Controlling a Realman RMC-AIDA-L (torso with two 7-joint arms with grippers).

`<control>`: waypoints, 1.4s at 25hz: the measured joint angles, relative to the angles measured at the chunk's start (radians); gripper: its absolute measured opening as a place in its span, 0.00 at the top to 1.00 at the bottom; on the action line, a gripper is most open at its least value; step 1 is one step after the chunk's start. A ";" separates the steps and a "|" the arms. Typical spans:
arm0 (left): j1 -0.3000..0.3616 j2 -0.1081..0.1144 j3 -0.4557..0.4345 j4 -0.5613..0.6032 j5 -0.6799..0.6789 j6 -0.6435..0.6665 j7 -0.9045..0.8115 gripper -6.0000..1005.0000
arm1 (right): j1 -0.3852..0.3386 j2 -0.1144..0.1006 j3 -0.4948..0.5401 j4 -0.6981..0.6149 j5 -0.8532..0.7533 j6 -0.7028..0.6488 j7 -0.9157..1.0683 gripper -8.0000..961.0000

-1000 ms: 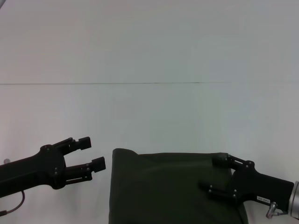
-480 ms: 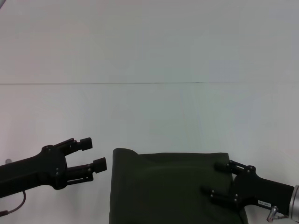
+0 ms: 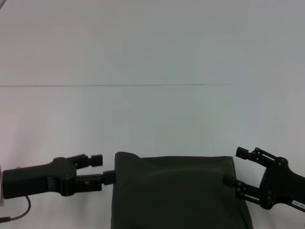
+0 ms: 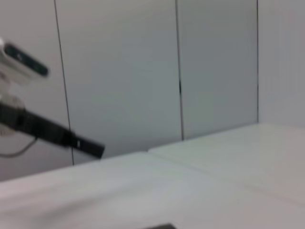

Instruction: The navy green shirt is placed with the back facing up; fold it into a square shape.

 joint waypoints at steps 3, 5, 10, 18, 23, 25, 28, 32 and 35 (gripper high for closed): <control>-0.057 0.019 0.040 0.003 0.125 -0.033 -0.182 0.07 | -0.032 -0.003 -0.001 -0.029 0.005 -0.059 0.002 0.15; -0.097 0.031 0.074 -0.004 0.197 -0.062 -0.297 0.07 | -0.050 -0.006 -0.011 -0.044 -0.011 -0.083 -0.005 0.15; -0.166 0.046 0.134 -0.009 0.269 -0.144 -0.526 0.07 | -0.091 -0.003 -0.019 -0.064 -0.043 -0.115 -0.021 0.15; -0.199 0.061 0.150 -0.054 0.297 -0.267 -0.716 0.07 | -0.129 -0.002 -0.019 -0.065 -0.044 -0.122 -0.021 0.15; -0.213 0.064 0.165 -0.095 0.320 -0.300 -0.778 0.07 | -0.133 -0.006 -0.019 -0.066 -0.068 -0.124 -0.022 0.15; -0.219 0.065 0.175 -0.103 0.326 -0.309 -0.785 0.07 | -0.130 -0.009 -0.019 -0.068 -0.085 -0.124 -0.022 0.15; -0.222 0.065 0.179 -0.111 0.326 -0.317 -0.789 0.07 | -0.127 -0.012 -0.019 -0.075 -0.101 -0.124 -0.022 0.15; -0.224 0.062 0.204 -0.112 0.326 -0.328 -0.801 0.07 | -0.129 -0.014 -0.019 -0.079 -0.104 -0.125 -0.022 0.15; -0.225 0.054 0.215 -0.112 0.326 -0.343 -0.806 0.07 | -0.128 -0.014 -0.019 -0.079 -0.104 -0.125 -0.022 0.15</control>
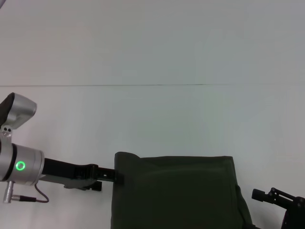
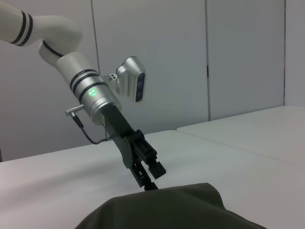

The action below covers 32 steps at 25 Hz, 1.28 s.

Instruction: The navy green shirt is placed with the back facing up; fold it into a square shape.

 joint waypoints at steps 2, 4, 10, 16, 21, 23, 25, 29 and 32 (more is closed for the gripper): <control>-0.001 -0.007 0.002 0.000 0.000 -0.013 -0.001 0.07 | 0.001 -0.001 0.000 0.000 0.000 0.000 0.000 0.15; -0.002 -0.011 0.008 -0.001 0.000 -0.025 -0.002 0.07 | 0.001 -0.001 0.000 0.000 -0.001 0.000 0.000 0.15; -0.013 -0.014 0.027 -0.017 0.000 -0.040 -0.008 0.07 | 0.002 -0.002 0.000 0.000 -0.001 0.000 0.002 0.15; -0.035 -0.019 0.029 -0.057 0.000 -0.053 -0.001 0.08 | 0.002 -0.002 0.000 -0.001 -0.001 0.000 0.003 0.15; -0.041 -0.024 0.030 -0.065 -0.006 -0.055 0.001 0.09 | 0.003 -0.002 0.000 -0.001 -0.001 0.003 0.003 0.15; -0.041 -0.025 0.030 -0.066 -0.008 -0.055 0.001 0.09 | 0.004 -0.002 0.000 -0.001 -0.001 0.005 0.003 0.15; -0.042 -0.027 0.030 -0.067 -0.009 -0.055 0.001 0.10 | 0.004 -0.002 0.000 -0.001 -0.001 0.006 0.003 0.15; -0.048 -0.035 0.029 -0.069 -0.009 -0.052 0.004 0.11 | 0.004 -0.002 0.004 -0.001 -0.001 0.007 0.003 0.15; -0.053 -0.035 0.027 -0.069 -0.010 -0.046 0.008 0.12 | 0.004 -0.002 0.007 -0.001 -0.001 0.007 0.004 0.15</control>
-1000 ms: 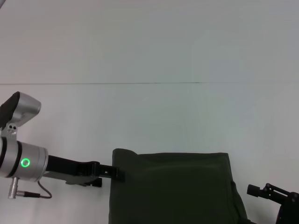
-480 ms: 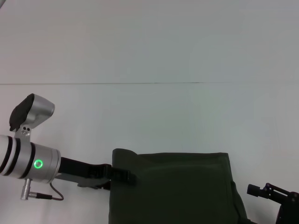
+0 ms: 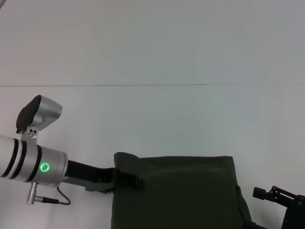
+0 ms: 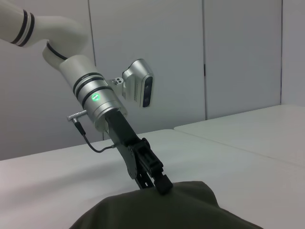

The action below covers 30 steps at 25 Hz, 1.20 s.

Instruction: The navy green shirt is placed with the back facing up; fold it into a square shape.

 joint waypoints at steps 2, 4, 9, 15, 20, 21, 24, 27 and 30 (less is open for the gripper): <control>-0.002 -0.001 0.006 0.001 0.002 -0.003 0.001 0.12 | 0.001 0.000 0.001 0.000 0.000 0.001 0.000 0.15; -0.003 -0.002 0.014 0.001 0.004 -0.013 0.001 0.13 | 0.001 0.001 0.001 0.000 0.001 0.001 0.000 0.15; 0.000 -0.002 0.015 0.000 0.005 -0.034 0.000 0.23 | 0.004 0.002 0.001 0.000 0.002 0.001 0.001 0.15; 0.006 -0.001 0.007 0.003 0.000 -0.048 0.004 0.46 | 0.006 0.003 0.002 0.000 0.005 0.000 0.002 0.15; 0.007 -0.001 0.004 0.006 -0.001 -0.053 0.005 0.71 | 0.011 0.004 0.003 0.000 0.006 0.001 0.002 0.15; 0.007 -0.001 0.003 0.006 -0.001 -0.058 0.005 0.77 | 0.013 0.004 0.003 0.000 0.006 0.001 0.002 0.15; 0.007 -0.001 0.003 0.006 -0.002 -0.061 0.007 0.89 | 0.016 0.005 0.003 0.000 0.006 0.001 0.002 0.15; 0.006 -0.001 0.002 0.006 -0.004 -0.064 0.012 0.93 | 0.019 0.005 0.003 0.000 0.006 0.002 0.002 0.15; 0.007 -0.001 -0.004 0.006 -0.017 -0.077 0.014 0.94 | 0.021 0.005 0.004 0.000 0.006 0.002 0.003 0.15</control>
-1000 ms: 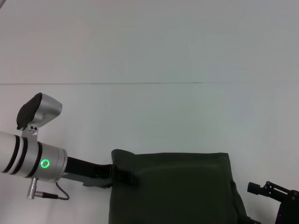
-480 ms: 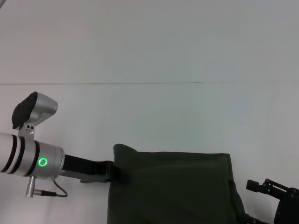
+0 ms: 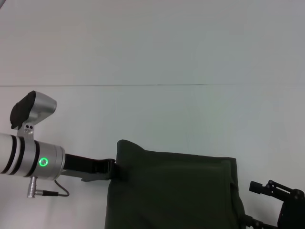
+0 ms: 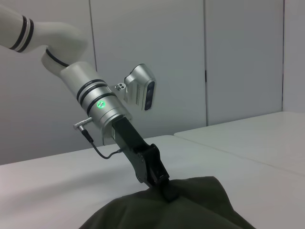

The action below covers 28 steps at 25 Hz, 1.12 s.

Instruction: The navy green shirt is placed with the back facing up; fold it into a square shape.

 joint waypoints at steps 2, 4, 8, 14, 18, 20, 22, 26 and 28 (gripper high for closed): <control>0.002 0.003 -0.005 -0.001 -0.008 -0.012 0.000 0.94 | 0.001 0.000 0.000 0.000 0.000 0.000 0.000 0.15; 0.003 0.006 -0.008 0.000 -0.011 -0.023 0.000 0.94 | 0.001 0.000 0.001 0.000 0.001 0.000 0.000 0.15; 0.007 0.013 -0.039 0.004 -0.011 -0.051 0.001 0.94 | 0.002 0.000 0.003 0.000 0.002 0.000 0.001 0.15; 0.040 0.030 -0.112 0.034 -0.008 -0.089 0.003 0.94 | 0.005 0.000 0.004 0.000 0.006 0.000 0.001 0.15; 0.067 0.036 -0.147 0.046 -0.005 -0.078 0.002 0.94 | 0.008 0.001 0.004 0.000 0.012 0.000 0.001 0.15; 0.078 0.036 -0.152 0.045 -0.005 -0.071 -0.002 0.94 | 0.011 0.001 0.004 0.000 0.012 0.000 0.001 0.15; 0.082 0.034 -0.153 0.039 -0.006 -0.067 -0.004 0.94 | 0.014 0.002 0.004 0.000 0.013 0.000 0.001 0.15; 0.083 0.027 -0.152 0.032 -0.008 -0.067 0.001 0.94 | 0.019 0.003 0.004 0.000 0.013 0.000 0.002 0.15; 0.083 0.025 -0.152 0.036 -0.008 -0.071 0.005 0.93 | 0.020 0.003 0.004 0.000 0.013 0.000 0.002 0.15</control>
